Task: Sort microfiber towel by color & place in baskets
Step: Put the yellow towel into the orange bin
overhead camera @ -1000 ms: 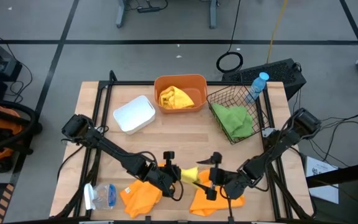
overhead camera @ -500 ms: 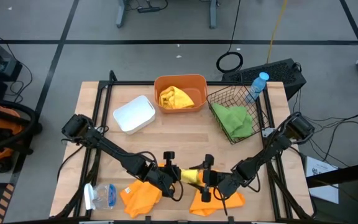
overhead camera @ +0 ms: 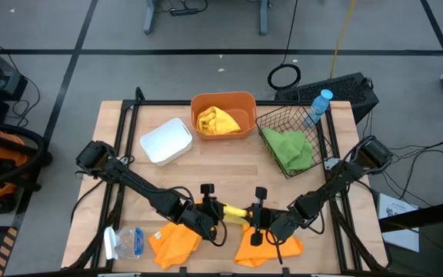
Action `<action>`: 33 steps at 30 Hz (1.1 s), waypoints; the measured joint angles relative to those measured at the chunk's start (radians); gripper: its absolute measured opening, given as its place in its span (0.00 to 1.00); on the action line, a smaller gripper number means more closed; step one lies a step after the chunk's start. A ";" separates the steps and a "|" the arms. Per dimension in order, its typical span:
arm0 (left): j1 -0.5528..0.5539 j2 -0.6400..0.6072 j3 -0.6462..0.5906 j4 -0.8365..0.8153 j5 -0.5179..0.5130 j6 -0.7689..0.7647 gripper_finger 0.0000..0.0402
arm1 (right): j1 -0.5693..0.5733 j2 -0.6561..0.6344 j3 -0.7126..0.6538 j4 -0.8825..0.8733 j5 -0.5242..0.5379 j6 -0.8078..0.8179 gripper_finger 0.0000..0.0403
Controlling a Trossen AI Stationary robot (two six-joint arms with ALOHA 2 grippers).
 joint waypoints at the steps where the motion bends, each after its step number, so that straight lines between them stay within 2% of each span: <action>1: 0.000 -0.010 0.000 -0.008 -0.021 0.000 0.38 | -0.008 -0.026 0.000 -0.042 0.000 -0.006 0.07; 6: -0.013 -0.073 0.002 -0.085 -0.171 -0.001 0.64 | -0.070 -0.169 0.000 -0.251 -0.007 -0.047 0.02; 9: -0.023 -0.109 0.002 -0.171 -0.307 -0.026 0.75 | -0.127 -0.268 0.000 -0.349 -0.009 -0.113 0.02; 12: -0.027 -0.127 0.002 -0.285 -0.472 -0.106 0.79 | -0.201 -0.373 0.000 -0.413 -0.013 -0.199 0.02; 14: -0.024 -0.133 0.002 -0.365 -0.579 -0.189 0.79 | -0.264 -0.437 0.000 -0.428 -0.051 -0.270 0.02; 16: -0.012 -0.134 0.001 -0.426 -0.646 -0.264 0.79 | -0.333 -0.489 0.000 -0.425 -0.091 -0.345 0.02; 19: 0.021 -0.134 -0.028 -0.423 -0.658 -0.291 0.79 | -0.463 -0.547 0.000 -0.410 -0.143 -0.447 0.02; 21: 0.042 -0.134 -0.056 -0.411 -0.658 -0.272 0.79 | -0.567 -0.568 0.000 -0.380 -0.216 -0.480 0.02; 25: 0.081 -0.134 -0.090 -0.361 -0.598 -0.232 0.79 | -0.803 -0.573 0.000 -0.277 -0.531 -0.458 0.02; 28: 0.087 -0.134 -0.109 -0.266 -0.526 -0.154 0.79 | -0.971 -0.536 0.001 -0.184 -0.748 -0.363 0.02; 31: 0.082 -0.134 -0.113 -0.140 -0.416 -0.036 0.79 | -1.098 -0.468 0.000 -0.104 -0.915 -0.255 0.02; 33: 0.076 -0.134 -0.114 -0.051 -0.353 0.040 0.79 | -1.148 -0.408 0.003 -0.041 -0.980 -0.180 0.02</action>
